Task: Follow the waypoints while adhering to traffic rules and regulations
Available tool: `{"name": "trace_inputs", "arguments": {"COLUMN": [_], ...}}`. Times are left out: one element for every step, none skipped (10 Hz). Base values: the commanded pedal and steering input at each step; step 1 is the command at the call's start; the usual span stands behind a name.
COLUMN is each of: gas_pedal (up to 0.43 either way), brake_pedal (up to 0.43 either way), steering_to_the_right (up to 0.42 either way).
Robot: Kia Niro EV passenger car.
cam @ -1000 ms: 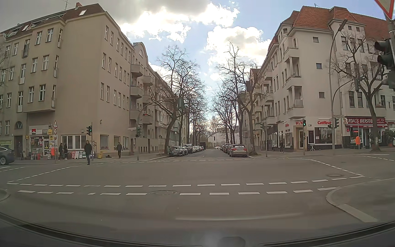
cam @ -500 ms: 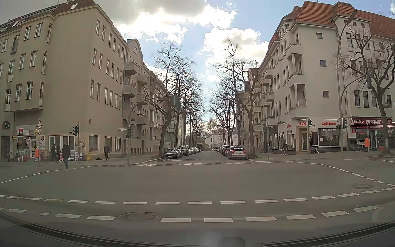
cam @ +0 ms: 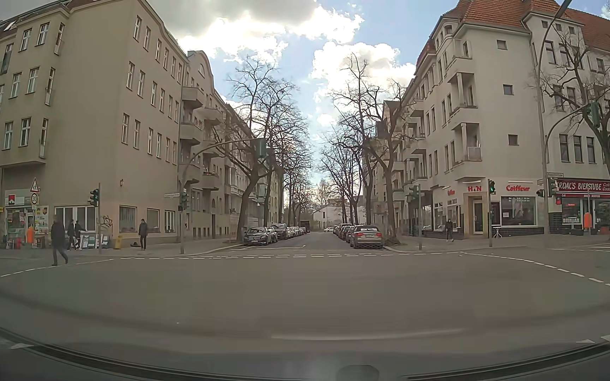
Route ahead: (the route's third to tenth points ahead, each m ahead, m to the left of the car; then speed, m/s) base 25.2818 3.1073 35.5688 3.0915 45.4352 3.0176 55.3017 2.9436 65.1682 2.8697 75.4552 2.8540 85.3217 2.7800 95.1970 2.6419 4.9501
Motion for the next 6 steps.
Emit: {"name": "trace_inputs", "arguments": {"gas_pedal": [0.110, 0.110, 0.110, 0.110, 0.110, 0.110], "brake_pedal": [0.024, 0.024, 0.024, 0.024, 0.024, 0.024], "steering_to_the_right": [0.009, 0.009, 0.008, 0.008, 0.008, 0.003]}}
